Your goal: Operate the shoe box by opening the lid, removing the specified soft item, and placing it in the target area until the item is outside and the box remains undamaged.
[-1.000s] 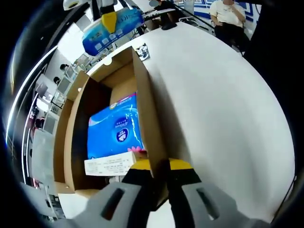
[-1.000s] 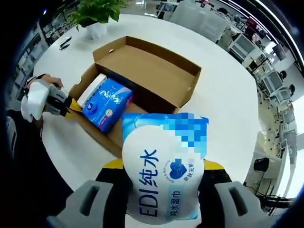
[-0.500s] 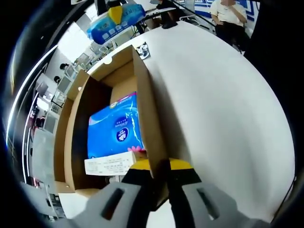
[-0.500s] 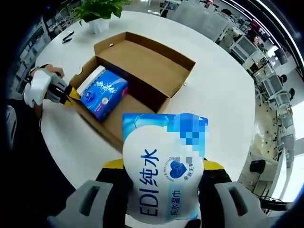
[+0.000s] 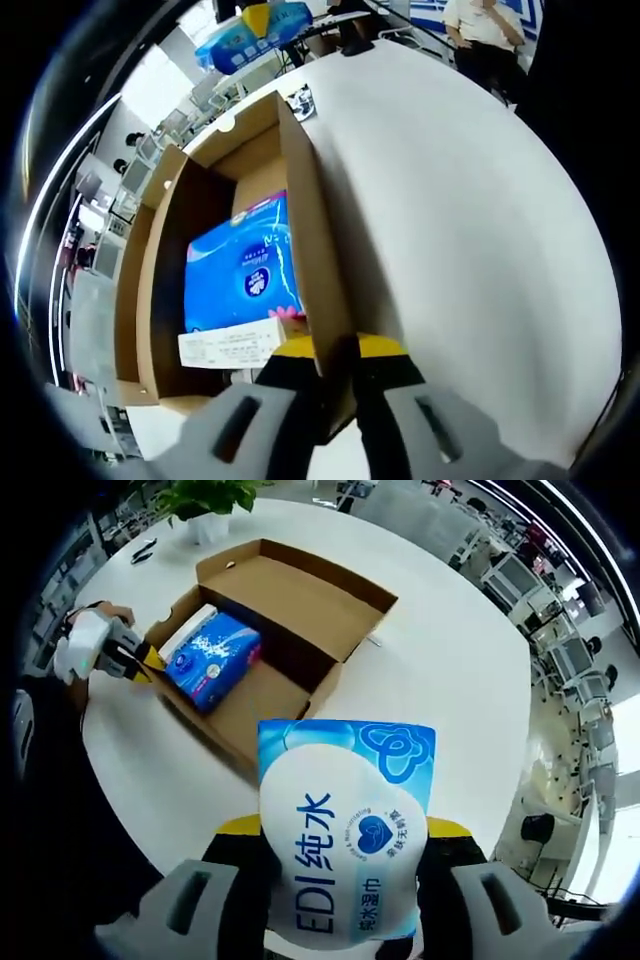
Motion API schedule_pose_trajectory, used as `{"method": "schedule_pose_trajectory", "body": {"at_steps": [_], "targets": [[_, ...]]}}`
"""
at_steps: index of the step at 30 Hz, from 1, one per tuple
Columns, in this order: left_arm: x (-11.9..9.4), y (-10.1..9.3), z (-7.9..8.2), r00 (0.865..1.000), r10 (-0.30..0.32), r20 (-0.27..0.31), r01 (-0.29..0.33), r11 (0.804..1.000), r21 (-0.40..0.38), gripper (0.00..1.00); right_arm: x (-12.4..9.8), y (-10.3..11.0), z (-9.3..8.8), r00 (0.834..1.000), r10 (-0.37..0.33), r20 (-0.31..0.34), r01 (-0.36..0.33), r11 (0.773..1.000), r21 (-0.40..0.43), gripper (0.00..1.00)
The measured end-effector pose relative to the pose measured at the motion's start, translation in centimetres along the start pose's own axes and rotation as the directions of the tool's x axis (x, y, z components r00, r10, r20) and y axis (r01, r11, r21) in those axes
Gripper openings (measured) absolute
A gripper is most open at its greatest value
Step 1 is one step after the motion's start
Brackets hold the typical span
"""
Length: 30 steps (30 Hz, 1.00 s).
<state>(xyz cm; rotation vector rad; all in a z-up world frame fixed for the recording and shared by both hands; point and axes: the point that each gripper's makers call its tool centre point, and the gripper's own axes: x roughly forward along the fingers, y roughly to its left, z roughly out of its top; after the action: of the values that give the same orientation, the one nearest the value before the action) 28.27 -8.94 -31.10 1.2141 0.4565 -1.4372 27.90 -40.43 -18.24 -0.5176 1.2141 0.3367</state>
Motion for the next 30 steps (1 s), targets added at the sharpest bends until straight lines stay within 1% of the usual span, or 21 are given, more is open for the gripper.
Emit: {"method": "schedule_pose_trajectory", "body": {"at_steps": [9,12,16,21,25,30], "targets": [[0.0,0.1,-0.1,1.000,0.003,-0.010,-0.003,1.000,-0.001,0.10,0.3,-0.1,-1.5,1.000,0.009,0.000,-0.009,1.000,-0.009,0.57],[0.0,0.1,-0.1,1.000,0.005,-0.013,-0.005,1.000,-0.001,0.10,0.5,-0.2,-2.1,1.000,0.015,-0.008,-0.015,1.000,-0.015,0.57],[0.0,0.1,-0.2,1.000,0.005,-0.017,-0.005,1.000,-0.001,0.10,0.8,-0.3,-2.8,1.000,0.020,-0.008,-0.020,1.000,-0.008,0.57],[0.2,0.1,-0.4,0.998,0.019,-0.053,-0.018,1.000,0.023,0.11,1.4,-0.8,-3.5,1.000,0.025,-0.002,-0.025,1.000,0.004,0.57],[0.1,0.1,-0.5,0.998,0.018,-0.052,-0.017,1.000,0.017,0.11,1.9,-1.0,-4.0,1.000,0.025,-0.001,-0.025,1.000,-0.002,0.56],[0.1,0.1,-0.5,0.998,0.019,-0.054,-0.018,1.000,0.015,0.11,2.8,-0.9,-4.7,0.999,0.038,-0.013,-0.038,0.999,-0.028,0.56]]}}
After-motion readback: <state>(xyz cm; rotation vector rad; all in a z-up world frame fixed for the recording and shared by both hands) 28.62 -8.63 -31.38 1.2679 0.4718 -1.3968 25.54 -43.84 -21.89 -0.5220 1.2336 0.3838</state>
